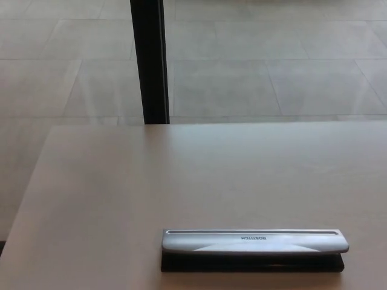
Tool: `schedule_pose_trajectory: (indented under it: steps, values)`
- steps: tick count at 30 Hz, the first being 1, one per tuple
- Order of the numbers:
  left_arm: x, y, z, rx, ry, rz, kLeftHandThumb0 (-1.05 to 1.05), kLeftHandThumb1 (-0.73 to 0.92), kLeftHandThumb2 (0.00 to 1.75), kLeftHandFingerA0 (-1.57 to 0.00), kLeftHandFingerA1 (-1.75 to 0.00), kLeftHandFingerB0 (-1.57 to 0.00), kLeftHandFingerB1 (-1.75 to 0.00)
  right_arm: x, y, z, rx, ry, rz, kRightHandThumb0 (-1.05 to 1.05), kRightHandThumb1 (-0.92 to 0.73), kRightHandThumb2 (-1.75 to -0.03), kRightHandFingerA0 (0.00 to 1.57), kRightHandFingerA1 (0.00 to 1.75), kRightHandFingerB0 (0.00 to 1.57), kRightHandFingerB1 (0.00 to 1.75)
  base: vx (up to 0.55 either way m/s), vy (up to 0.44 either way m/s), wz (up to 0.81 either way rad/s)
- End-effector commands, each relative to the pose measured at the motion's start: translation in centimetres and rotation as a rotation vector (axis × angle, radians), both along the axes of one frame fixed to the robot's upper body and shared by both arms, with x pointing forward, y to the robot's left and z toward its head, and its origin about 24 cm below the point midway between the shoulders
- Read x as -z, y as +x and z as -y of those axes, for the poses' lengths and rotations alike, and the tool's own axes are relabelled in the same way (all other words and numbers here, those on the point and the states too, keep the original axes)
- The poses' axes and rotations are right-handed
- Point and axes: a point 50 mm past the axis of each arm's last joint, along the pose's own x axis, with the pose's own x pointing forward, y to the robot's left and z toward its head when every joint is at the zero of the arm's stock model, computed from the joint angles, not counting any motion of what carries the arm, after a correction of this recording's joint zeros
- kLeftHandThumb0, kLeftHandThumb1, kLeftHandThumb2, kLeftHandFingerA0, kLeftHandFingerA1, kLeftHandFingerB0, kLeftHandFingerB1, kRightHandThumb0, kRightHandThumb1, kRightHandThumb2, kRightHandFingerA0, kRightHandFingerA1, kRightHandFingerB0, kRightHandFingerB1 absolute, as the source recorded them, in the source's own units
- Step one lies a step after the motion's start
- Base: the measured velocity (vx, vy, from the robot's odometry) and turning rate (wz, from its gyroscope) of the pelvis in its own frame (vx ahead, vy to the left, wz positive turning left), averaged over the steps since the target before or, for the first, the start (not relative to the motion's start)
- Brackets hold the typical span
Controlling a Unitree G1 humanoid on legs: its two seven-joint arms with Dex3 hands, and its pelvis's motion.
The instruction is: A hole pucnch is kept on the middle on the desk infront of the robot and the robot uses both its hands as fists to press on it and use it
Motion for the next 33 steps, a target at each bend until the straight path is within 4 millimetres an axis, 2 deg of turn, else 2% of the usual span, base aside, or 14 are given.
schedule_pose_trajectory:
  steps: [1, 4, 5, 19, 20, 21, 25, 27, 28, 29, 30, 31, 32, 33]
  values:
    - [-0.5, -0.3, -0.8, -0.063, -0.002, 0.026, -0.38, 0.14, 0.75, -1.16, -0.85, -0.91, -0.79, -1.5, -0.5, 2.2, 0.224, -0.057, 0.135, -0.40, -0.66, -0.59, 0.86, 0.72, 0.70, 0.54, 0.00, 0.000, 0.00]
    - [-1.0, -0.7, -1.2, -0.159, 0.046, 0.093, -0.35, 0.12, 0.98, -1.05, -0.82, -0.83, -0.84, -2.7, -0.7, 4.0, 0.401, -0.063, 0.216, -0.39, -0.70, -0.61, 0.75, 0.68, 0.54, 0.46, 0.00, 0.000, 0.00]
    - [-1.1, -0.7, -1.4, -0.186, 0.057, 0.091, -0.38, 0.15, 0.97, -1.13, -0.98, -0.84, -0.87, -3.1, -0.7, 4.5, 0.447, -0.059, 0.239, -0.39, -0.70, -0.61, 0.76, 0.67, 0.53, 0.44, 0.00, 0.000, 0.00]
    - [-1.3, -0.7, -1.6, -0.229, 0.062, 0.108, -0.35, 0.17, 1.00, -1.06, -0.95, -0.81, -0.86, -3.6, -0.6, 5.2, 0.494, -0.055, 0.275, -0.40, -0.71, -0.61, 0.72, 0.69, 0.49, 0.43, 0.00, 0.000, 0.00]
    - [-8.0, 10.8, -5.1, -0.227, 0.276, 0.652, -0.73, 0.36, 1.13, -1.17, -1.08, -0.79, -0.84, -10.6, 6.5, 8.6, 0.445, -0.160, 0.642, -0.26, -0.70, -0.85, 1.09, 1.29, 0.91, 0.66, 0.00, 0.000, 0.00]
    - [-12.7, 14.9, -5.8, -0.233, 0.360, 0.924, -0.71, 0.35, 1.10, -1.20, -1.15, -0.88, -0.84, -14.5, 9.2, 9.6, 0.414, -0.211, 0.816, -0.24, -0.64, -0.91, 1.09, 1.44, 0.89, 0.73, 0.00, 0.000, 0.00]
    - [-17.4, 19.0, -4.3, -0.134, 0.434, 1.152, -0.85, 0.50, 0.95, -1.30, -1.46, -1.17, -0.88, -18.0, 12.0, 9.3, 0.339, -0.256, 0.980, -0.29, -0.70, -0.86, 1.12, 1.64, 0.87, 0.95, -0.01, -0.002, 0.02]
    - [-20.6, 21.0, -2.4, -0.080, 0.386, 1.298, -0.89, 0.41, 0.95, -1.27, -1.45, -1.29, -0.89, -20.3, 13.7, 8.5, 0.290, -0.271, 1.089, -0.38, -0.72, -0.85, 1.10, 1.75, 0.83, 1.13, 0.00, 0.000, 0.00]
    - [-21.6, 21.7, -1.8, -0.063, 0.390, 1.334, -0.92, 0.33, 1.07, -1.32, -1.36, -1.30, -0.97, -21.1, 14.2, 8.2, 0.261, -0.279, 1.121, -0.47, -0.61, -0.95, 1.32, 1.64, 0.89, 1.12, 0.00, 0.000, 0.00]
    - [-22.4, 22.2, -1.2, -0.050, 0.400, 1.361, -0.92, 0.33, 1.07, -1.32, -1.36, -1.30, -0.97, -21.7, 14.7, 7.8, 0.246, -0.277, 1.146, -0.47, -0.61, -0.95, 1.32, 1.64, 0.89, 1.12, 0.00, 0.000, 0.00]
    - [-23.3, 22.8, -0.6, -0.009, 0.406, 1.381, -0.95, 0.31, 1.05, -1.36, -1.36, -1.32, -1.01, -22.3, 15.3, 7.2, 0.217, -0.278, 1.177, -0.52, -0.66, -0.90, 1.14, 1.75, 0.89, 1.20, 0.00, 0.000, 0.00]
    - [-24.6, 23.6, 0.6, 0.042, 0.403, 1.425, -0.95, 0.32, 0.88, -1.35, -1.22, -1.38, -0.84, -23.3, 16.0, 6.3, 0.151, -0.280, 1.228, -0.74, -0.56, -0.94, 1.25, 1.75, 1.02, 1.18, 0.00, 0.000, 0.00]
    - [-26.2, 24.7, 2.7, 0.120, 0.407, 1.477, -0.98, 0.36, 0.88, -1.35, -1.03, -1.34, -0.84, -24.9, 16.9, 4.9, 0.061, -0.279, 1.295, -1.02, -0.39, -0.95, 1.43, 1.39, 1.31, 1.00, 0.00, 0.000, 0.00]
    - [-27.1, 25.1, 4.2, 0.181, 0.423, 1.497, -0.69, 0.37, 0.97, -1.27, -1.25, -1.14, -1.04, -25.9, 17.5, 3.8, 0.018, -0.267, 1.332, -0.85, -0.48, -1.13, 1.52, 1.56, 1.10, 1.07, 0.00, 0.000, 0.00]
